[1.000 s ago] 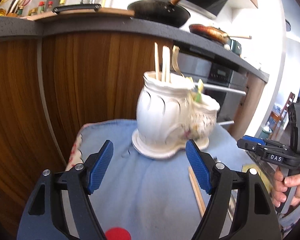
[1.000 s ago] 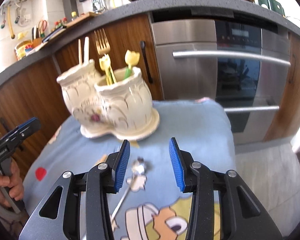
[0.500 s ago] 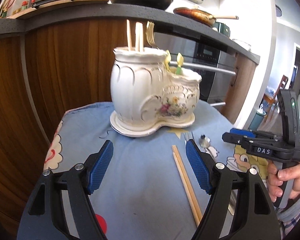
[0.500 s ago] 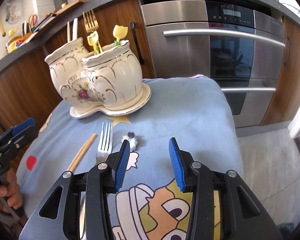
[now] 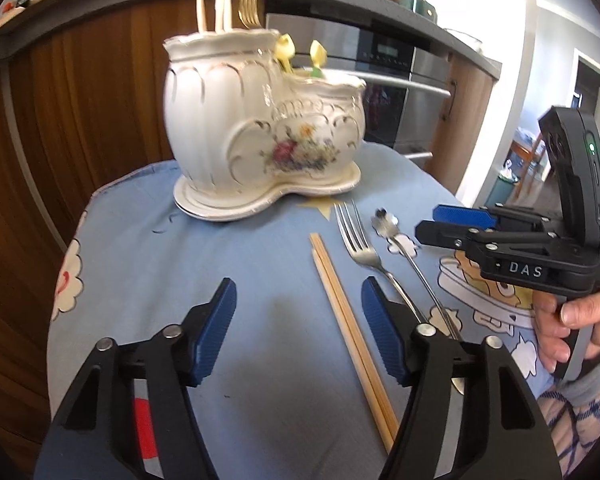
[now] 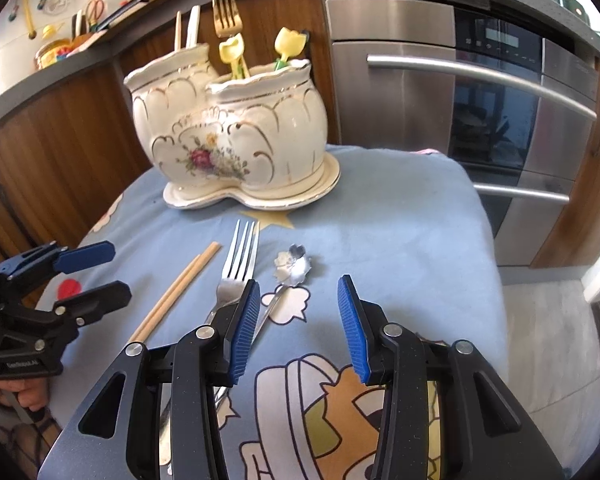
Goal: Organize utensils
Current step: 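Move both open tools back over the remaining utensils on the cloth, then grasp a chopstick with the left tool while the right tool grasps the flower-handled spoon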
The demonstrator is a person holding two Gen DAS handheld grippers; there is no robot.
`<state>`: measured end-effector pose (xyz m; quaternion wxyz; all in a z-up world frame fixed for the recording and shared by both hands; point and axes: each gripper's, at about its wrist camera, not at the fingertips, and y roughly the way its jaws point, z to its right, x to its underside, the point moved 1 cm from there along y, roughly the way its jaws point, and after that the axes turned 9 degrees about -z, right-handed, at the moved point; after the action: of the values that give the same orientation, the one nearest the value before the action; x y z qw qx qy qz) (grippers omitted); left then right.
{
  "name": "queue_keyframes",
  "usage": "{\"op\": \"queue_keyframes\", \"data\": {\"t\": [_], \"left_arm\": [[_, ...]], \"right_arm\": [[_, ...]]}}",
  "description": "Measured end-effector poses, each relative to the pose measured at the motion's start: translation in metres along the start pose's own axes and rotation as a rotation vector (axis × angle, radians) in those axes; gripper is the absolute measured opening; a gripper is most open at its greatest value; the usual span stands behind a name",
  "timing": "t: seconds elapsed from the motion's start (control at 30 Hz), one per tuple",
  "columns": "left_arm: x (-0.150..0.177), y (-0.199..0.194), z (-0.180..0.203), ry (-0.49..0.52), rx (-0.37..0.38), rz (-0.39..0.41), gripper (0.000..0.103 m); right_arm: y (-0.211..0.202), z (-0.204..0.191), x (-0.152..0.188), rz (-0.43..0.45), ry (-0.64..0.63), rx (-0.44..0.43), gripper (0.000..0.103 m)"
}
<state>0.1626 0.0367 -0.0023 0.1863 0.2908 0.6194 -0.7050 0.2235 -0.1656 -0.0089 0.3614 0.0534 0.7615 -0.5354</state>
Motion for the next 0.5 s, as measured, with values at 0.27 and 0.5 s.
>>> {"op": "queue_keyframes", "data": {"t": [0.27,0.5], "left_arm": [[0.001,0.009,0.006,0.029,0.017,-0.052,0.050],[0.003,0.020,0.015,0.076,-0.001,-0.111,0.034]], "right_arm": [[0.005,-0.005,0.001,-0.035,-0.035,-0.018,0.042],[0.009,-0.012,0.004,-0.067,-0.064,-0.018,0.042]]}}
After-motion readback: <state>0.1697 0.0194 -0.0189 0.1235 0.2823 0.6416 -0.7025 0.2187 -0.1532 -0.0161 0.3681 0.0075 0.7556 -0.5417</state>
